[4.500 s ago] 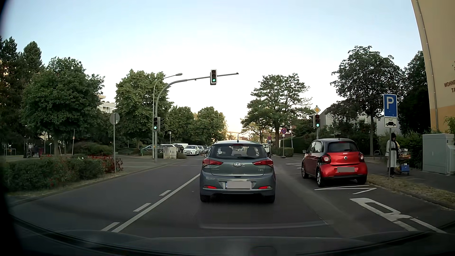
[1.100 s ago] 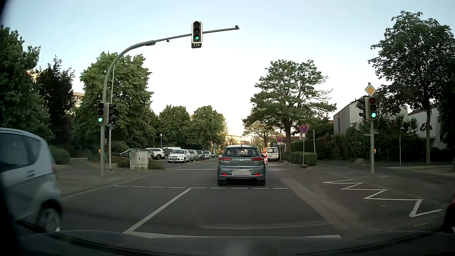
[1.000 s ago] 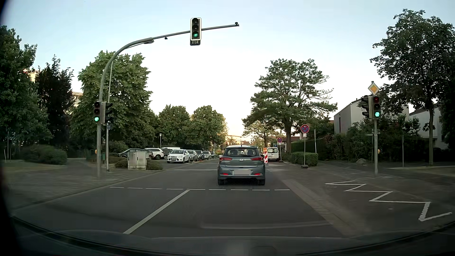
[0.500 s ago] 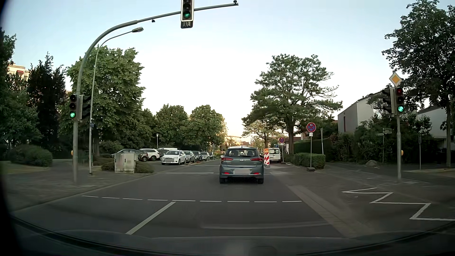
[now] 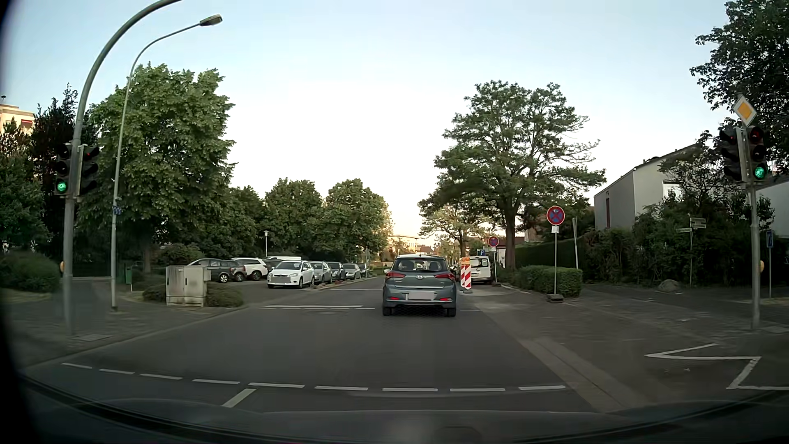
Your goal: Follow the waypoints while adhering to traffic rules and regulations
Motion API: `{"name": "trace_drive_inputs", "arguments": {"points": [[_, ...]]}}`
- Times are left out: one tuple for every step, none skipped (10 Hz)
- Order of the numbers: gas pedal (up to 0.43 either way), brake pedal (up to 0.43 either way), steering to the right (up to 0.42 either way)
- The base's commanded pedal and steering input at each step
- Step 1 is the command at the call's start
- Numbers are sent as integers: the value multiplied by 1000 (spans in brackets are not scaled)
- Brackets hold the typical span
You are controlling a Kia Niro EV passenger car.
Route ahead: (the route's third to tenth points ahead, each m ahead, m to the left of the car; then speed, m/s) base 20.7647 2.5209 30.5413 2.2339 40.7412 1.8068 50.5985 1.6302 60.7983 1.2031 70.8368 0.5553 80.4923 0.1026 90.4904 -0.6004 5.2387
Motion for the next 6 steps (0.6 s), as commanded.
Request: {"name": "trace_drive_inputs", "arguments": {"points": [[280,30,3],[280,30,3],[268,30,3],[248,30,4],[228,30,4],[220,30,4]]}}
